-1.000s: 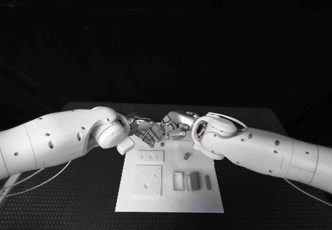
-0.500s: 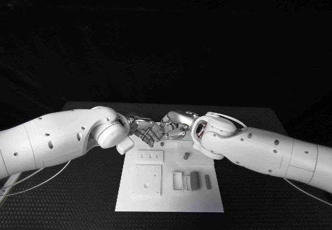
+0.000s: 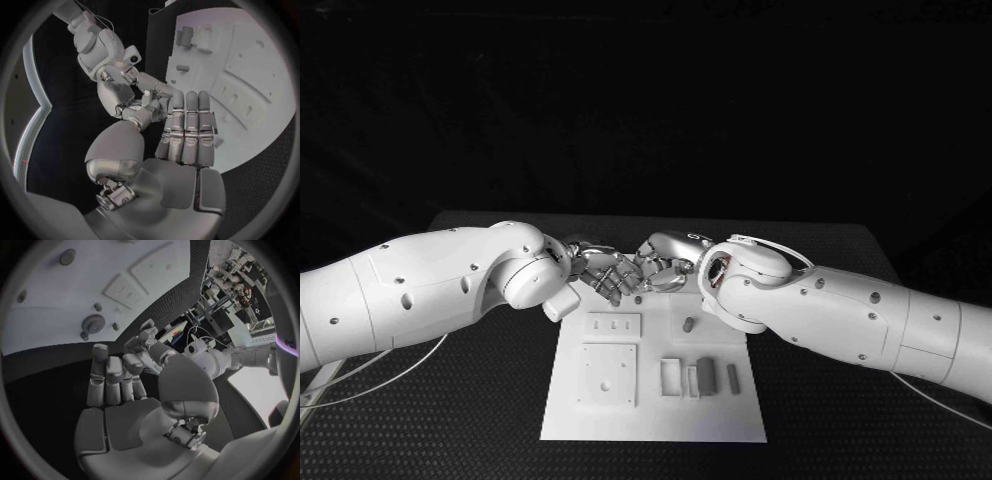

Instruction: Assemble the parts on the task board

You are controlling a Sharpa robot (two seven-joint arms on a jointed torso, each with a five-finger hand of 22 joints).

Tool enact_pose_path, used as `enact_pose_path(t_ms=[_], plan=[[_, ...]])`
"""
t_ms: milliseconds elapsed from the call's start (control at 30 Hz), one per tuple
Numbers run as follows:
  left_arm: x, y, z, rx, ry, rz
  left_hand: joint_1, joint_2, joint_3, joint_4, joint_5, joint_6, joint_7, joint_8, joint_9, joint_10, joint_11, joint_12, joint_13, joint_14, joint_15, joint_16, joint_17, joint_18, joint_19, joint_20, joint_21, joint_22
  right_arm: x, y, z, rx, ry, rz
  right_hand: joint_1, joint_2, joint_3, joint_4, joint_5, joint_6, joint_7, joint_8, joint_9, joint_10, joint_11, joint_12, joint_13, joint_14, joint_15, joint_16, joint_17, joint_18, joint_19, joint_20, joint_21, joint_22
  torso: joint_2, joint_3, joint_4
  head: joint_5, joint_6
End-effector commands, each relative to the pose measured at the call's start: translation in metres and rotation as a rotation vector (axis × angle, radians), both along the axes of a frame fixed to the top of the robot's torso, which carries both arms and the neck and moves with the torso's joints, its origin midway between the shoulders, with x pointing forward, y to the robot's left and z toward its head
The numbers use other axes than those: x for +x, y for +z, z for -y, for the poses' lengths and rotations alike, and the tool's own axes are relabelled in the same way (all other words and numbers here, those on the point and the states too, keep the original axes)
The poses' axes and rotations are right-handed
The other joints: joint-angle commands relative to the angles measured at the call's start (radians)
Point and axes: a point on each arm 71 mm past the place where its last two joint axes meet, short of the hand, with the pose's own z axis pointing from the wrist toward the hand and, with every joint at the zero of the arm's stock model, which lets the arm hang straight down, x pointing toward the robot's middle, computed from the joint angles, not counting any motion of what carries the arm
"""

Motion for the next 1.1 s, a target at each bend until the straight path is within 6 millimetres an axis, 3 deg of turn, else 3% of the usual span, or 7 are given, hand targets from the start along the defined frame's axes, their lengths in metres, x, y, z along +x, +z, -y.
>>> enact_pose_path(t_ms=[33, 533, 767, 900, 1100], plan=[[0.0, 0.004, 0.005, -0.019, -0.003, 0.033, -0.002, 0.0, 0.019, 0.005, 0.005, 0.023, -0.012, 0.007, 0.008, 0.014, -0.002, 0.003, 0.008, 0.013, -0.004, -0.004, 0.011, 0.011, 0.011, -0.003, 0.006, 0.006, -0.003, -0.002, -0.004, 0.008, 0.017, -0.011, -0.002, -0.011, 0.003, 0.004, 0.0, -0.01, 0.011, -0.007, -0.004, -0.008, 0.005, -0.005, -0.002, -0.008, 0.001, -0.005, -0.002, 0.014, -0.002, 0.0, -0.005, 0.007, 0.0, 0.0, 0.0002, 0.001, 0.0], [0.0, 0.002, 0.002, 0.01, -0.001, 0.014, -0.017, -0.009, 0.049, -0.003, 0.063, 0.048, -0.024, 0.017, 0.028, 0.037, -0.015, 0.014, 0.048, 0.039, -0.017, -0.002, 0.056, 0.008, 0.031, -0.017, 0.016, 0.031, 0.001, -0.004, 0.005, 0.023, -0.013, 0.01, -0.013, -0.042, 0.008, 0.013, 0.0, -0.069, 0.034, -0.045, -0.017, -0.024, 0.027, -0.022, -0.013, -0.021, 0.021, -0.02, -0.011, 0.014, -0.013, 0.009, -0.02, 0.002, 0.0, 0.0003, 0.0002, 0.002, -0.002], [0.0, 0.0, -0.004, 0.042, -0.011, 0.009, -0.018, -0.011, 0.052, -0.008, 0.081, 0.052, -0.026, 0.019, 0.034, 0.041, -0.018, 0.018, 0.057, 0.045, -0.019, -0.002, 0.067, 0.007, 0.035, -0.019, 0.018, 0.038, 0.008, -0.006, 0.024, 0.028, -0.054, 0.019, -0.015, -0.072, 0.011, 0.022, 0.0, -0.096, 0.045, -0.062, -0.025, -0.043, 0.037, -0.032, -0.019, -0.034, 0.032, -0.03, -0.017, 0.014, -0.024, 0.015, -0.032, -0.001, 0.0, 0.0023, -0.0004, 0.006, -0.002], [0.003, -0.002, -0.008, 0.071, -0.015, 0.006, -0.019, -0.012, 0.055, -0.011, 0.102, 0.055, -0.027, 0.021, 0.041, 0.044, -0.02, 0.021, 0.066, 0.049, -0.021, -0.003, 0.076, 0.007, 0.038, -0.022, 0.019, 0.044, 0.013, -0.008, 0.037, 0.034, -0.088, 0.031, -0.014, -0.086, 0.013, 0.027, -0.001, -0.105, 0.049, -0.067, -0.028, -0.053, 0.041, -0.038, -0.024, -0.043, 0.036, -0.037, -0.02, 0.014, -0.032, 0.02, -0.039, -0.002, 0.0, 0.001, -0.0002, 0.008, -0.002], [0.006, -0.012, -0.017, 0.127, 0.001, -0.001, -0.013, -0.015, 0.056, -0.017, 0.098, 0.057, -0.029, 0.024, 0.049, 0.046, -0.022, 0.025, 0.074, 0.055, -0.024, -0.005, 0.08, 0.007, 0.043, -0.024, 0.022, 0.05, 0.029, -0.01, 0.066, 0.101, -0.186, 0.007, -0.014, -0.085, 0.014, 0.031, 0.0, -0.105, 0.049, -0.067, -0.029, -0.054, 0.042, -0.039, -0.026, -0.044, 0.036, -0.038, -0.021, 0.014, -0.033, 0.022, -0.04, -0.002, 0.0, 0.0025, -0.0012, 0.017, -0.002]])
